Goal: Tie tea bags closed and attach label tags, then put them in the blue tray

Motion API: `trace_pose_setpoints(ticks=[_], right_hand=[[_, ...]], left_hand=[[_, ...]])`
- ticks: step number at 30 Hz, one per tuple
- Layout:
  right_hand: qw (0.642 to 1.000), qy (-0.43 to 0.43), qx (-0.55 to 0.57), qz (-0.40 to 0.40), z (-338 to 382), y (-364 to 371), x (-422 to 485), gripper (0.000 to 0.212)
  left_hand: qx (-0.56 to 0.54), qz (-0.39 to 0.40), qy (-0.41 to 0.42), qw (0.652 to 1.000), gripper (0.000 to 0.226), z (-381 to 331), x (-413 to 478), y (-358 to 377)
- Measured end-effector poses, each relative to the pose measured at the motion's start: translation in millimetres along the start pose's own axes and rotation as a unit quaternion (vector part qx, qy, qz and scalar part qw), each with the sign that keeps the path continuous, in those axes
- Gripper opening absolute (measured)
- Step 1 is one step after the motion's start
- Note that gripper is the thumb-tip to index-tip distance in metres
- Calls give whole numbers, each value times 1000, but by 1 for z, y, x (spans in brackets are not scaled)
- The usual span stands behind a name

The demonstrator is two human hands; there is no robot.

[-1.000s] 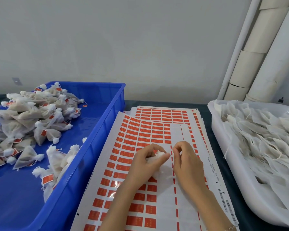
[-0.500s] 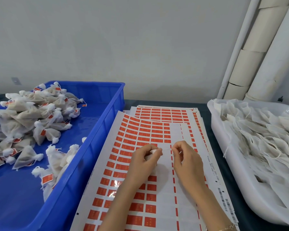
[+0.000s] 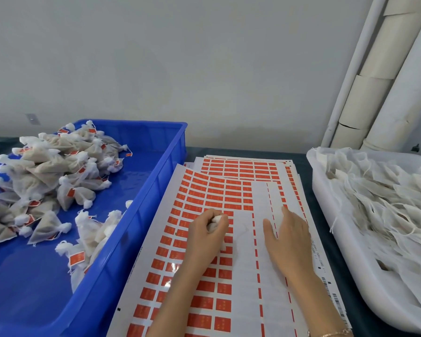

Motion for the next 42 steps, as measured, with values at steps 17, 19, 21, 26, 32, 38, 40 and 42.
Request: trace_pose_setpoints(ticks=[17, 19, 21, 26, 32, 38, 40, 42], right_hand=[[948, 142, 284, -15, -9, -14, 38, 74], [943, 162, 288, 40, -12, -17, 47, 74], [949, 144, 271, 73, -11, -18, 51, 58], [946, 85, 286, 129, -9, -23, 50, 17], [868, 51, 395, 296, -26, -29, 44, 28], [839, 15, 420, 345, -30, -28, 40, 33], [846, 12, 416, 333, -28, -27, 41, 30], [853, 18, 415, 316, -24, -25, 42, 28]], left_hand=[[-6, 6, -20, 1000, 16, 1, -2, 4], [-1, 7, -19, 1000, 17, 1, -3, 5], [10, 9, -20, 1000, 16, -1, -3, 4], [50, -10, -53, 997, 6, -7, 4, -6], [78, -47, -30, 995, 21, -49, 41, -3], [139, -7, -9, 990, 17, -35, 52, 29], [150, 13, -18, 988, 18, -19, 47, 38], [153, 35, -17, 987, 18, -9, 43, 42]])
Point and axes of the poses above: each hand's wrist, its own x-axis towards the middle knuckle, its own y-axis out of the palm, z = x × y, the point moved 3 cm from there along x, towards the middle knuckle, and after that the axes turned 14 degrees about -x, right-handed, at the moved point
